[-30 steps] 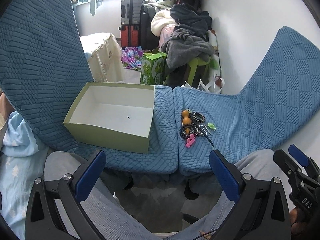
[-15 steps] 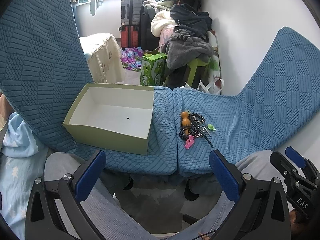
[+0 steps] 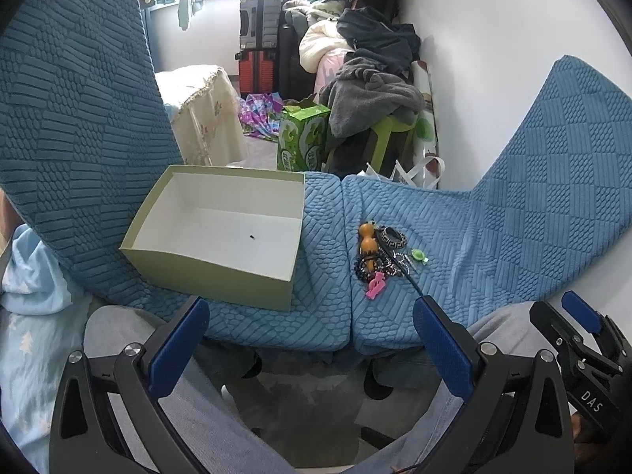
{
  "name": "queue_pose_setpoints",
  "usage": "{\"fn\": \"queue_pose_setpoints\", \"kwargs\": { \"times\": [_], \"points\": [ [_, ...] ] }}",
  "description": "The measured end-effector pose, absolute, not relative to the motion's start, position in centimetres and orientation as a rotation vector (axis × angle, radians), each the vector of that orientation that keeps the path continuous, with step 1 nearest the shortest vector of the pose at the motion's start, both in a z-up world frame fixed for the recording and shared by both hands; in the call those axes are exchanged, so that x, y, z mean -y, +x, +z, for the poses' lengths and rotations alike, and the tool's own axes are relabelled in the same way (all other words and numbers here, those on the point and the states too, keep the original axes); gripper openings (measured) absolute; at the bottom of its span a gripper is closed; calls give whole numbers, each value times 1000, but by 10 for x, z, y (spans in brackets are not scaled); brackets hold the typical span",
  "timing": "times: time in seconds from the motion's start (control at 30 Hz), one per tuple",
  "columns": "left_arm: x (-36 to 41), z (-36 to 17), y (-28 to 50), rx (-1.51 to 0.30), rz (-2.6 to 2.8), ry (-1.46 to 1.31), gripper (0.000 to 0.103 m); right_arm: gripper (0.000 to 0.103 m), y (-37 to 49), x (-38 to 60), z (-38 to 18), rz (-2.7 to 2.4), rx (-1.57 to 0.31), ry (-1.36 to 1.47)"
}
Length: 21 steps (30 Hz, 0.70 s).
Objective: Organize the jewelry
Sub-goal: 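Move the left tool toward the jewelry pile on the cushion, then grasp the pink hair clip with the left gripper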
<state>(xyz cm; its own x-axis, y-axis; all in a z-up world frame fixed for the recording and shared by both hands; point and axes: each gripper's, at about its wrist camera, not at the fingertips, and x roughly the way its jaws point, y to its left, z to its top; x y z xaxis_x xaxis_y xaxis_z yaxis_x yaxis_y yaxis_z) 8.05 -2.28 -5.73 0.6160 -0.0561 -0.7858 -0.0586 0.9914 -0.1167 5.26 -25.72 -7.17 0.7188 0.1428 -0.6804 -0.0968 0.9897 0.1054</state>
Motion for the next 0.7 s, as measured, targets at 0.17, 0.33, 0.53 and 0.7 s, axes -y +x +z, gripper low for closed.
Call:
{"fn": "queue_pose_setpoints", "kwargs": {
  "times": [0.17, 0.33, 0.53, 0.7],
  "points": [
    [28, -62, 93, -921, -22, -152, 103, 82, 67, 261, -76, 122, -747, 49],
    [40, -64, 106, -922, -62, -137, 103, 83, 83, 272, -79, 112, -736, 71],
    [57, -77, 126, -941, -128, -153, 102, 83, 105, 282, -93, 112, -732, 75],
    [72, -98, 144, -983, -179, -175, 101, 79, 130, 290, -113, 129, -758, 98]
  ]
}}
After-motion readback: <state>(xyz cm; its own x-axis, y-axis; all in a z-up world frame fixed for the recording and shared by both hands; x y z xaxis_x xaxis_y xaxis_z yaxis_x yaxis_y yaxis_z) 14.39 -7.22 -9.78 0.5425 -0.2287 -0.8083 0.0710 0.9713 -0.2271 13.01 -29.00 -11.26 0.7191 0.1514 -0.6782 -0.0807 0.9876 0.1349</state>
